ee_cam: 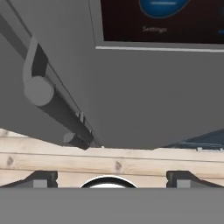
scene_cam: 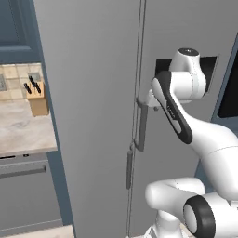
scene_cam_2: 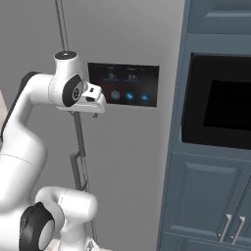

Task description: Retrieve the sausage and cheese from the fridge and place them on the cutting board on the counter.

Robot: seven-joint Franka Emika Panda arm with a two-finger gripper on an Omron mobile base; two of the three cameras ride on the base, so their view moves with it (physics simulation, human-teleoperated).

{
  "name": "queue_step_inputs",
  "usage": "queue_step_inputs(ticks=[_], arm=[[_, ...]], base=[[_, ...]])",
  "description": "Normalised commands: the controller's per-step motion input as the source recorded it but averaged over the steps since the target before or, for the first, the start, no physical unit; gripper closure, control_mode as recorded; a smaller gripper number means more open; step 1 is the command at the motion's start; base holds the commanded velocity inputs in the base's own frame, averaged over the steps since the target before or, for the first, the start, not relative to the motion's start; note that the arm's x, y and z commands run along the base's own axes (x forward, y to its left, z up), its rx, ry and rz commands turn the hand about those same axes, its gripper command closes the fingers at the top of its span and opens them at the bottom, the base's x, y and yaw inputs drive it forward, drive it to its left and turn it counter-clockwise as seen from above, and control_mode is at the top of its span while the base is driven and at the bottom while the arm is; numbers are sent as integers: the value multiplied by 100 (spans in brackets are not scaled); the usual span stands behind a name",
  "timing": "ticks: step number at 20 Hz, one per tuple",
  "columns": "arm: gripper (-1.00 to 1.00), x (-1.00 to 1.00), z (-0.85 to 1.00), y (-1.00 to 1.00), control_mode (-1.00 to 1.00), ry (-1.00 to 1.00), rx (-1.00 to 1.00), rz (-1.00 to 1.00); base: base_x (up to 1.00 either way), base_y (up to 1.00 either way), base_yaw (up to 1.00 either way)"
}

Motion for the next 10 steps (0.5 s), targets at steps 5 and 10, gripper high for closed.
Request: queue_step_inputs(ticks=[5, 10], arm=[[-100, 0, 0, 0, 100, 0, 0, 0], [-100, 0, 0, 0, 100, 0, 0, 0]], base=[[-39, -2, 0], [-38, -2, 0]])
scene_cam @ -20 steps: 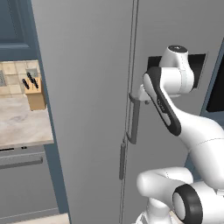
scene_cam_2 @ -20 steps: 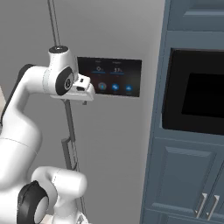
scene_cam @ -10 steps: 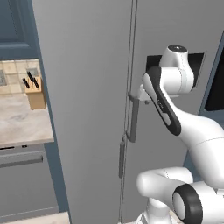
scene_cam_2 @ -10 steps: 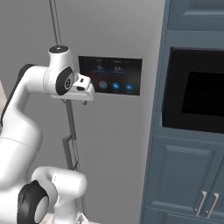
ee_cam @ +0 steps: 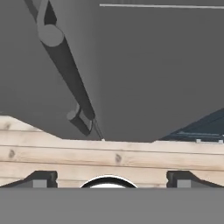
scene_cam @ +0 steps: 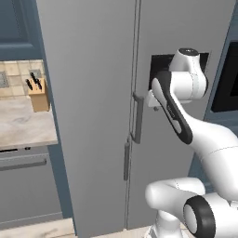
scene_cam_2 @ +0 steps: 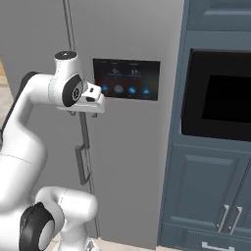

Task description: Retrieve the sausage and cheese from the fridge and place them on the cutting board on the counter.

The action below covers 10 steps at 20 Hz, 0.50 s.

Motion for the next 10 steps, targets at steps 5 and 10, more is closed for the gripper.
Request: queue_step_inputs(ticks=[5, 10], arm=[[-100, 0, 0, 0, 100, 0, 0, 0], [-100, 0, 0, 0, 100, 0, 0, 0]], base=[[-40, -2, 0], [-30, -2, 0]])
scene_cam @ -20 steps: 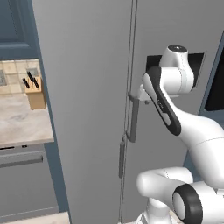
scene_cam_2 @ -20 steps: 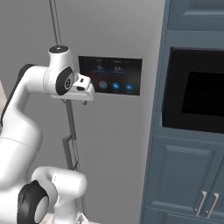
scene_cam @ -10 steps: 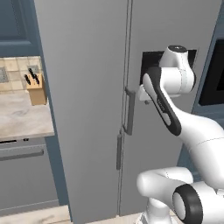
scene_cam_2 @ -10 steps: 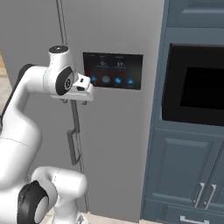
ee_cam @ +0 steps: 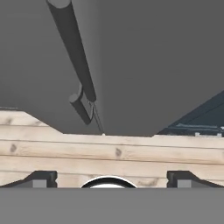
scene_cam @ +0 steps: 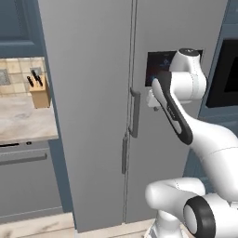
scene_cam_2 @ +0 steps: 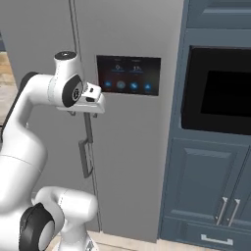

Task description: Retrieve the sausage and cheese from the fridge and place them on the cutting board on the counter.

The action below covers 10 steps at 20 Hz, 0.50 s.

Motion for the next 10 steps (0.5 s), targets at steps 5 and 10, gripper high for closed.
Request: queue_step_inputs(ticks=[5, 10], arm=[[-100, 0, 0, 0, 100, 0, 0, 0], [-100, 0, 0, 0, 100, 0, 0, 0]], base=[[-13, 30, 0], [-9, 43, -2]])
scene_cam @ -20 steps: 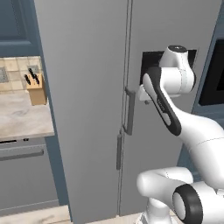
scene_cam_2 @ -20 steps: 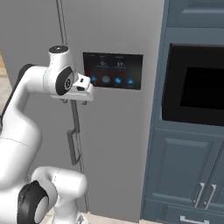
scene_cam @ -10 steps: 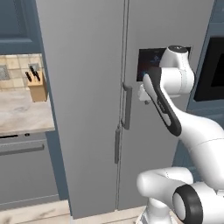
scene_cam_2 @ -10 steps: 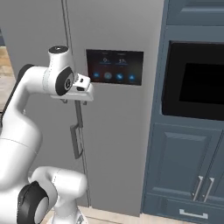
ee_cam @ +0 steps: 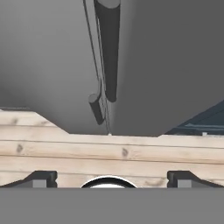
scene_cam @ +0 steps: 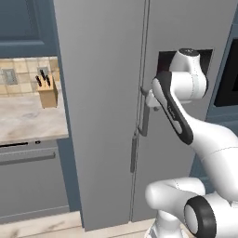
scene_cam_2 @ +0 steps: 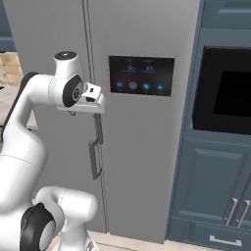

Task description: Retrieve the sausage and cheese from the fridge and place them on the cutting board on the counter.

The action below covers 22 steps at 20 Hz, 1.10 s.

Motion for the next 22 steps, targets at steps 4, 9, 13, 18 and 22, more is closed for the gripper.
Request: queue_step_inputs(ticks=[4, 9, 13, 18, 22], arm=[[-100, 0, 0, 0, 100, 0, 0, 0], [-100, 0, 0, 0, 100, 0, 0, 0], [-100, 0, 0, 0, 100, 0, 0, 0], [-100, 0, 0, 0, 100, 0, 0, 0], [-100, 0, 0, 0, 100, 0, 0, 0]], base=[[-13, 42, -17], [0, 44, -18], [0, 51, -19], [17, 19, -13], [27, -5, -5]])
